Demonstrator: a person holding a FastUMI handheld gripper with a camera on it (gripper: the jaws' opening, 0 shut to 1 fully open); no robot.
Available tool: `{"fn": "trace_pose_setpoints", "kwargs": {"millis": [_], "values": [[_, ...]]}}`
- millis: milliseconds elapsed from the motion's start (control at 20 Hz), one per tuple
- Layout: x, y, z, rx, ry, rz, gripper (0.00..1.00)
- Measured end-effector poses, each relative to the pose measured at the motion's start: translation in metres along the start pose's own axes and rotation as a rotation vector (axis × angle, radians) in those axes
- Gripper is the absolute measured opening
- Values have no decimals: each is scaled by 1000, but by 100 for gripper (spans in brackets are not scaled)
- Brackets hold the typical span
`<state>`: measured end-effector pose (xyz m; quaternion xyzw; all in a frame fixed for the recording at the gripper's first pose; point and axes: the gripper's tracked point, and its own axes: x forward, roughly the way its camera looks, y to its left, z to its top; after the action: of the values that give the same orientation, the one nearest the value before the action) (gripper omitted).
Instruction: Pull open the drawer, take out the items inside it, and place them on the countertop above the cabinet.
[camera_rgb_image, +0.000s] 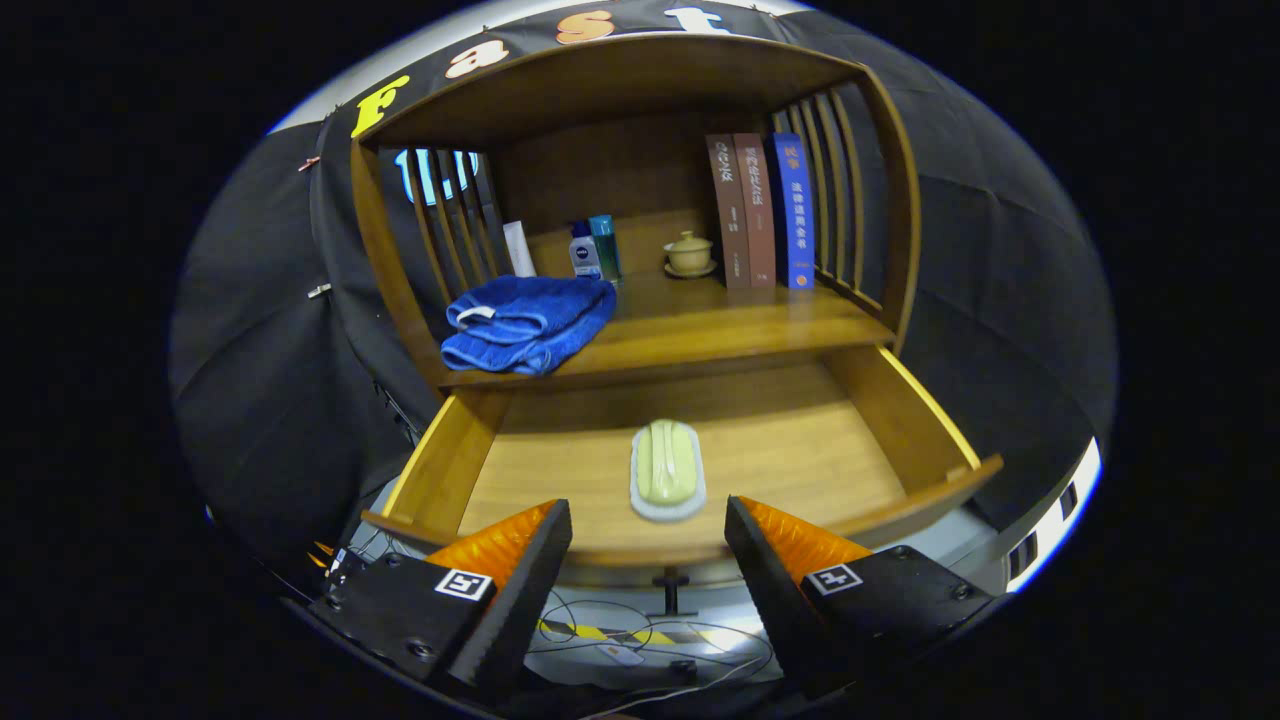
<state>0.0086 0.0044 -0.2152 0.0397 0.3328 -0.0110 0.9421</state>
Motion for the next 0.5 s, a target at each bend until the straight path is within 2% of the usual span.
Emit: {"fn": "trace_pose_setpoints", "kwargs": {"millis": [200,500], "values": [[57,-1,15,-27,106,-29,100],[126,-11,-11,-35,370,-70,100]]}}
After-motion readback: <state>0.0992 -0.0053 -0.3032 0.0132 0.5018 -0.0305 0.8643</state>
